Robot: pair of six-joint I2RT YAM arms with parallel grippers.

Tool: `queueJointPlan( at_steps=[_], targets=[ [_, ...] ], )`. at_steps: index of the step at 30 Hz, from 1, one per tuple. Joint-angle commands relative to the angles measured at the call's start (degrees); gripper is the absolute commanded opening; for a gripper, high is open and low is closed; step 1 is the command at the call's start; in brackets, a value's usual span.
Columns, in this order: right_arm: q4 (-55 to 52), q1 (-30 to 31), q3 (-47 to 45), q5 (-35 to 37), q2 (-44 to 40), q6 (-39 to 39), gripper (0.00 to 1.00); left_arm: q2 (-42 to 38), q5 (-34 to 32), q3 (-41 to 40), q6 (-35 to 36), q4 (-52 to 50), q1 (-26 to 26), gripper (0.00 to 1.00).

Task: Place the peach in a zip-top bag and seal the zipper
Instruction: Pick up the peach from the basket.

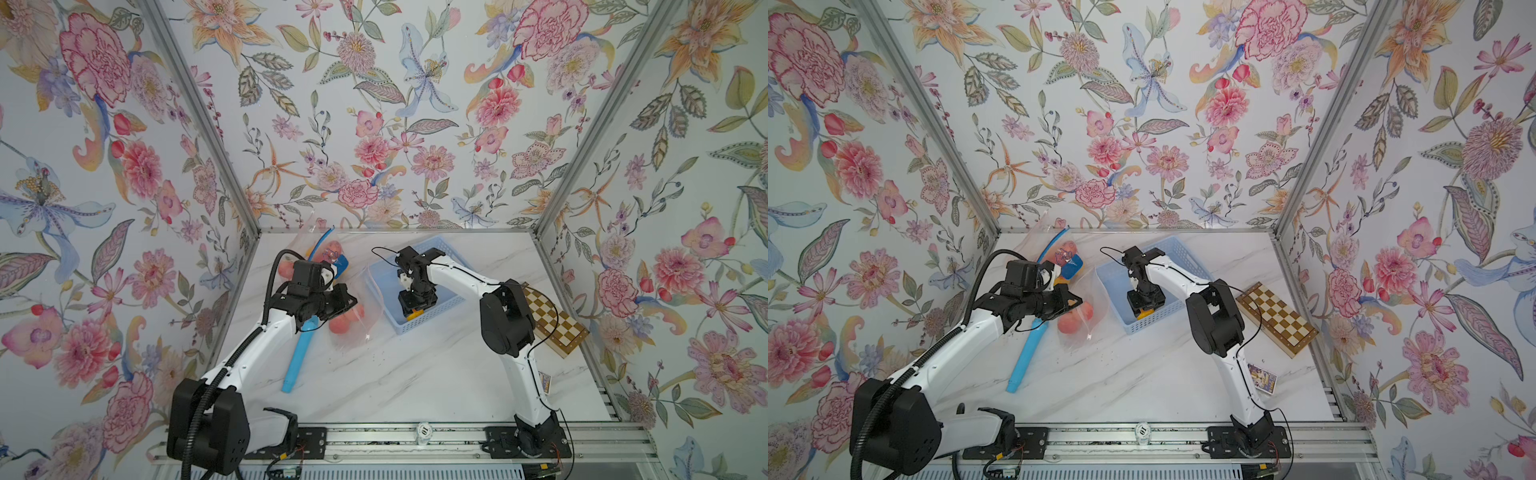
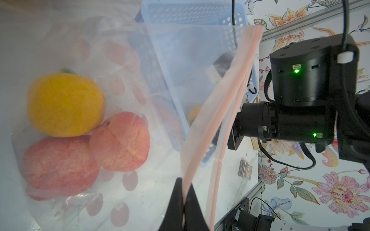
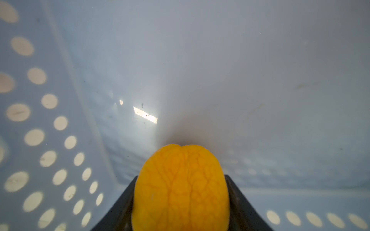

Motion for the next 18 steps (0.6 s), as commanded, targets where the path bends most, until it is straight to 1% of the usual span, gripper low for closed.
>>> queueJointPlan(
  at_steps=[1,7,18],
  targets=[
    [-1.5,-0.5,1.4,0.5,0.2,-0.2,0.56,0.3,-0.3,-0.5,0.6,0.3,0.7,0.00],
    [-1.5,-0.7,2.3,1.9,-1.2,0.4,0.57,0.4,-0.2,-0.7,0.6,0.4,0.6,0.00],
    [0.0,-0.6,4.9,5.9,-1.4,2.4,0.53,0.0,-0.3,-1.1,0.7,0.5,0.6,0.00]
  ],
)
